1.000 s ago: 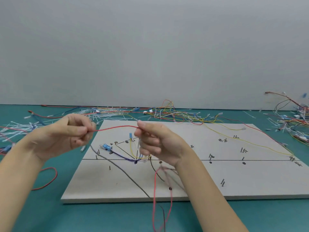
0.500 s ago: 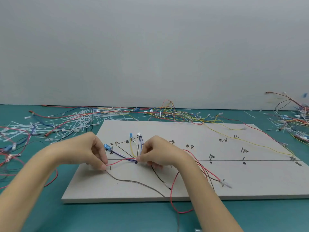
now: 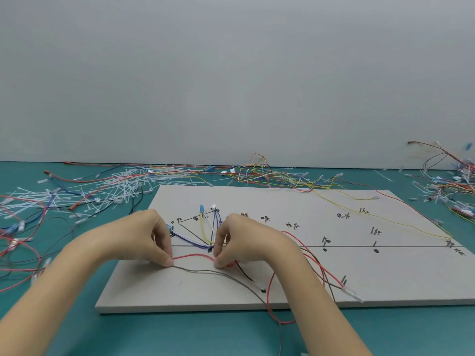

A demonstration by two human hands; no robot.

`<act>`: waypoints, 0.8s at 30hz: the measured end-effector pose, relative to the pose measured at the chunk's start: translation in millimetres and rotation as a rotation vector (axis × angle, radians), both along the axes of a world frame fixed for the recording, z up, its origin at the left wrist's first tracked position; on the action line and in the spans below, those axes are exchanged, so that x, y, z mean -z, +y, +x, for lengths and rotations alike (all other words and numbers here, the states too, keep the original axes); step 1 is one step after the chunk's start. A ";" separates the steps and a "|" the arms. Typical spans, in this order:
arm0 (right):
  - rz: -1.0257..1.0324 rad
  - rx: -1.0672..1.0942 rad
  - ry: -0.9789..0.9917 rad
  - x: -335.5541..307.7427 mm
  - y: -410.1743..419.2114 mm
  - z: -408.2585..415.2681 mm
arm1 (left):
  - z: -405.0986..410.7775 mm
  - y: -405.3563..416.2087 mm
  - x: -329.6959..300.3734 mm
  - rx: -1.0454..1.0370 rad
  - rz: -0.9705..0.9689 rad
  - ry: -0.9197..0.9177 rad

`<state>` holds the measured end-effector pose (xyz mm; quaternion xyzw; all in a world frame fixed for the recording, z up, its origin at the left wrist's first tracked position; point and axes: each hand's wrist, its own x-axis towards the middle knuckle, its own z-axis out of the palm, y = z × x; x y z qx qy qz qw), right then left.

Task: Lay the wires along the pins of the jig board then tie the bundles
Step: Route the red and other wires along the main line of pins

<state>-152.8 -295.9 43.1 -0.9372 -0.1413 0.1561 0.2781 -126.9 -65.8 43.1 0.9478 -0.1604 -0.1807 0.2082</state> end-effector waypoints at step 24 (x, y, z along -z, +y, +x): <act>0.149 -0.087 0.095 11.7 10.5 3.2 | 91.6 63.6 30.2 -0.759 -0.127 -0.624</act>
